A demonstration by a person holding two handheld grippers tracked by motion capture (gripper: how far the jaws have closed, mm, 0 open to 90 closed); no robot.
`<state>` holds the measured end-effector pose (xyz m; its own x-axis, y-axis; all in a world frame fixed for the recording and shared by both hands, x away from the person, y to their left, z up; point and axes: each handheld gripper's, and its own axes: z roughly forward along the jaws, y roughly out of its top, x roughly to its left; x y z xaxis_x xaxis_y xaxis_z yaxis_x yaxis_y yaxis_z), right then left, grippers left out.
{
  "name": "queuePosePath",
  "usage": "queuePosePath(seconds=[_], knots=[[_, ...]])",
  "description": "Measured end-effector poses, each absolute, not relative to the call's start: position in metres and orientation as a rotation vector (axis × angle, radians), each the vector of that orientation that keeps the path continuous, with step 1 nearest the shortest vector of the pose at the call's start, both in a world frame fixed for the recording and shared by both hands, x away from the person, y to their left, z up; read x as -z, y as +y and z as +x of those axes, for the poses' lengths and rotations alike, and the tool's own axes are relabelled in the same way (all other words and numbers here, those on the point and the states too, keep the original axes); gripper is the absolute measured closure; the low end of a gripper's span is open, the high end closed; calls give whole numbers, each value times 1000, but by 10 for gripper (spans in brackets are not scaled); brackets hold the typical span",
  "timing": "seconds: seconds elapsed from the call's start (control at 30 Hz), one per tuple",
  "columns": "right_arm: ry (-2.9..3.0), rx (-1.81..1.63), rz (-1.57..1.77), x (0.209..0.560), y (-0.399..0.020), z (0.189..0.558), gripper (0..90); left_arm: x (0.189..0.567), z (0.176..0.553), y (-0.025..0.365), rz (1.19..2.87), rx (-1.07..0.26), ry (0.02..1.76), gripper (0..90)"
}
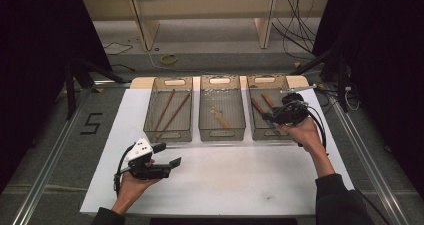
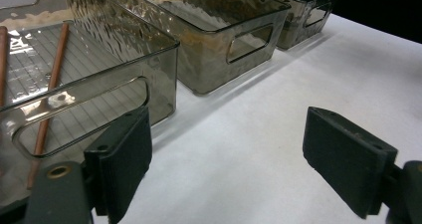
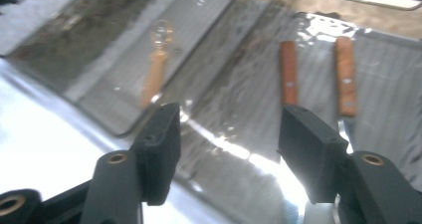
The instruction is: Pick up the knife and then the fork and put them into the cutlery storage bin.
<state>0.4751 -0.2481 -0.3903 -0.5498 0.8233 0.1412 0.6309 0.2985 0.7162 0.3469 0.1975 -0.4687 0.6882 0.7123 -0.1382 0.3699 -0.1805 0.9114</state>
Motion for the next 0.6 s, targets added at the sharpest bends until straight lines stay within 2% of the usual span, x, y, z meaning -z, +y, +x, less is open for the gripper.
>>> queuePosePath(seconds=[0.6], knots=[[2312,-1291,1198,398,-230,427,255,470,349,198,1803,-376,865,190]])
